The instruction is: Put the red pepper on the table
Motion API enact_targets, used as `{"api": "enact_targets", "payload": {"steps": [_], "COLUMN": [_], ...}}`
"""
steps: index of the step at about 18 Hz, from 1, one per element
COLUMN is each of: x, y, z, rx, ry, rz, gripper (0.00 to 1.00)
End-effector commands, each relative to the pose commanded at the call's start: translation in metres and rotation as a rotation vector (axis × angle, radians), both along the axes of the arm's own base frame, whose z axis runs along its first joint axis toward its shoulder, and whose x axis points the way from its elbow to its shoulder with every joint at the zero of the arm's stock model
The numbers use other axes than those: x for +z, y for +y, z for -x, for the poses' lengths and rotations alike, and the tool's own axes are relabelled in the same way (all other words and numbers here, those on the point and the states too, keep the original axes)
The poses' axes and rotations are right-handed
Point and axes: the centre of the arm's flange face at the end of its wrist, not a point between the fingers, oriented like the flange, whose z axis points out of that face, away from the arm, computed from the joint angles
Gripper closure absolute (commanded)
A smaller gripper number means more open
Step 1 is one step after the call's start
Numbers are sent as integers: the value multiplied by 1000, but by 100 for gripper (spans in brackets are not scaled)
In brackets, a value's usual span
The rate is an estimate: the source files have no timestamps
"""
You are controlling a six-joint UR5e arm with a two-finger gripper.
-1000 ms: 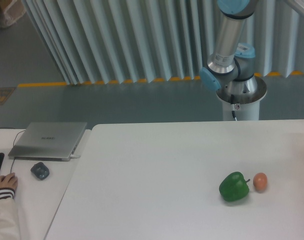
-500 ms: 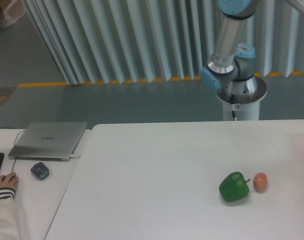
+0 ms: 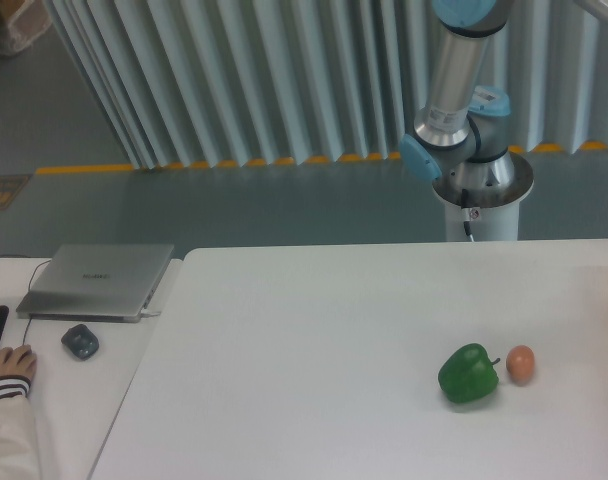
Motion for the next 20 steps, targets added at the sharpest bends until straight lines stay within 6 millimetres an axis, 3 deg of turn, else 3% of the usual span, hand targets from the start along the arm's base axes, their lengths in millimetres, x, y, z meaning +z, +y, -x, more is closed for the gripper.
{"api": "enact_targets", "payload": {"steps": [7,10,16,20], "x": [44,50,50,55], "y": [48,63,113,158], "z": [-30,-42,-81,-104], "rx": [195,248,371,488], "ry": [-52,-40,-27,41], "rz": [-111,-109,-93,-169], "gripper": [78,78,78,78]}}
